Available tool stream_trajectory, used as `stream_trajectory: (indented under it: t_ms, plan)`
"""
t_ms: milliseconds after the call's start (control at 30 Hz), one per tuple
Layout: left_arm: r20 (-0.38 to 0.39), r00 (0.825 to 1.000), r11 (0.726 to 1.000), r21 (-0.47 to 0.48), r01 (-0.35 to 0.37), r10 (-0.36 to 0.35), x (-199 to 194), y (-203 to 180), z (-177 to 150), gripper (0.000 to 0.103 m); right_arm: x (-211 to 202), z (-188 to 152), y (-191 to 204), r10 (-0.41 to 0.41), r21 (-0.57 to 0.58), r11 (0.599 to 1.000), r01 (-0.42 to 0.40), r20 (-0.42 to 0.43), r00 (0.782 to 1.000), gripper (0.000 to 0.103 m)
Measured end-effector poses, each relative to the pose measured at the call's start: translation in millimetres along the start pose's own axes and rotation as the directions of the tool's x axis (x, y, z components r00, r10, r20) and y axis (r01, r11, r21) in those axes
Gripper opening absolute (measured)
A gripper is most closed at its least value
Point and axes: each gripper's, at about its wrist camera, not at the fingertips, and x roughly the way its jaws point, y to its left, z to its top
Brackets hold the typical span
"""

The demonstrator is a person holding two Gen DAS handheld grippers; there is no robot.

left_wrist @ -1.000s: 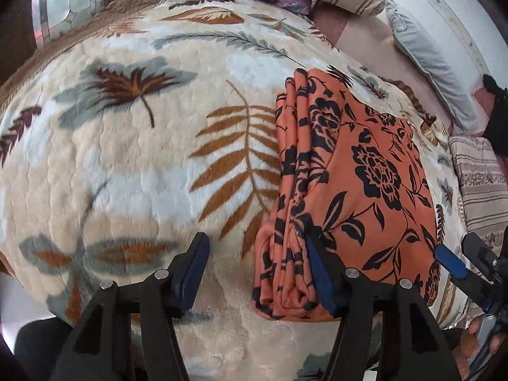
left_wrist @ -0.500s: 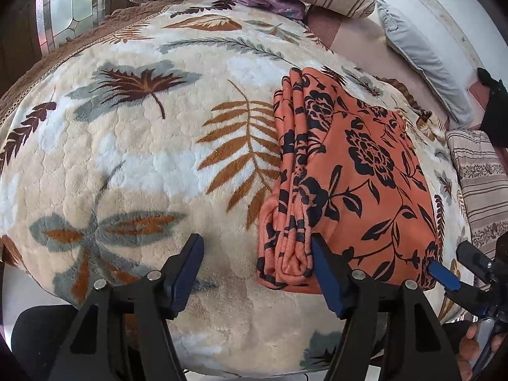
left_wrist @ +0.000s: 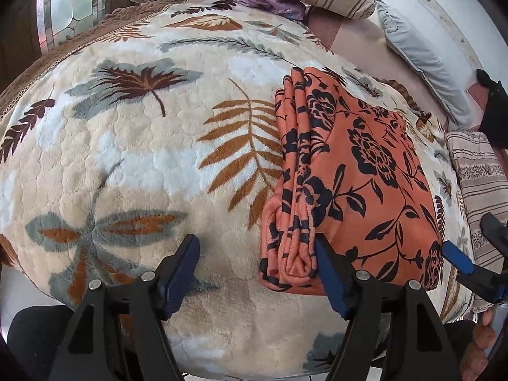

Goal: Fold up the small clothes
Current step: 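Press the folded orange shirt's edges square with both grippers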

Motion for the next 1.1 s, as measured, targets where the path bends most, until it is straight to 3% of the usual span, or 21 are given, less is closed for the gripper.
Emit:
stream_trajectory:
  t_ms: [100, 333, 433, 500, 700, 767, 833, 867, 900, 1100]
  plan:
    - [0.001, 1.000, 1.000, 0.002, 0.001, -0.001, 0.1, -0.2, -0.1, 0.074, 30.1, -6.7, -24.0, -0.035, 0.049, 0.998, 0.039, -0.090, 0.995, 0.087]
    - [0.010, 1.000, 1.000, 0.010, -0.002, 0.002, 1.7, -1.0, -0.8, 0.076, 14.5, -3.0, 8.0, -0.008, -0.037, 0.999, 0.007, -0.032, 0.999, 0.087]
    - [0.010, 1.000, 1.000, 0.014, -0.001, 0.001, 2.0, -0.7, -0.7, 0.076, 35.9, -9.0, -9.0, -0.060, -0.007, 0.998, 0.060, -0.097, 0.993, 0.087]
    - [0.015, 1.000, 1.000, 0.017, 0.005, -0.005, 1.1, 0.6, -1.1, 0.076, 30.3, -9.0, -8.4, -0.039, 0.012, 0.999, 0.040, -0.069, 0.997, 0.087]
    - [0.017, 1.000, 1.000, 0.015, 0.002, -0.002, 1.6, -0.3, -1.9, 0.077, 14.6, 30.2, 18.0, 0.014, -0.022, 1.000, -0.014, -0.017, 1.000, 0.087]
    - [0.018, 1.000, 1.000, 0.016, 0.003, -0.003, 1.6, -0.5, -2.1, 0.077, 18.7, 47.8, 12.2, 0.034, 0.020, 0.999, -0.034, 0.001, 0.999, 0.088]
    - [0.019, 1.000, 1.000, 0.016, 0.004, -0.004, 1.2, -0.8, -2.0, 0.077, 39.5, 60.4, -5.8, -0.004, 0.082, 0.997, 0.008, -0.050, 0.999, 0.090]
    - [0.019, 1.000, 1.000, 0.018, 0.004, -0.004, 1.2, -1.0, -1.9, 0.077, 56.4, 62.0, -20.2, -0.042, 0.128, 0.990, 0.057, -0.114, 0.993, 0.091]
    - [0.020, 1.000, 1.000, 0.021, 0.005, -0.005, 1.1, -0.9, -1.9, 0.077, 60.5, 63.1, -24.4, -0.037, 0.144, 0.988, 0.054, -0.117, 0.992, 0.091]
    - [0.029, 1.000, 0.999, 0.033, -0.003, 0.002, 2.3, -1.6, -3.2, 0.078, 46.7, 76.8, 12.2, 0.011, 0.056, 0.998, -0.007, -0.068, 0.998, 0.091]
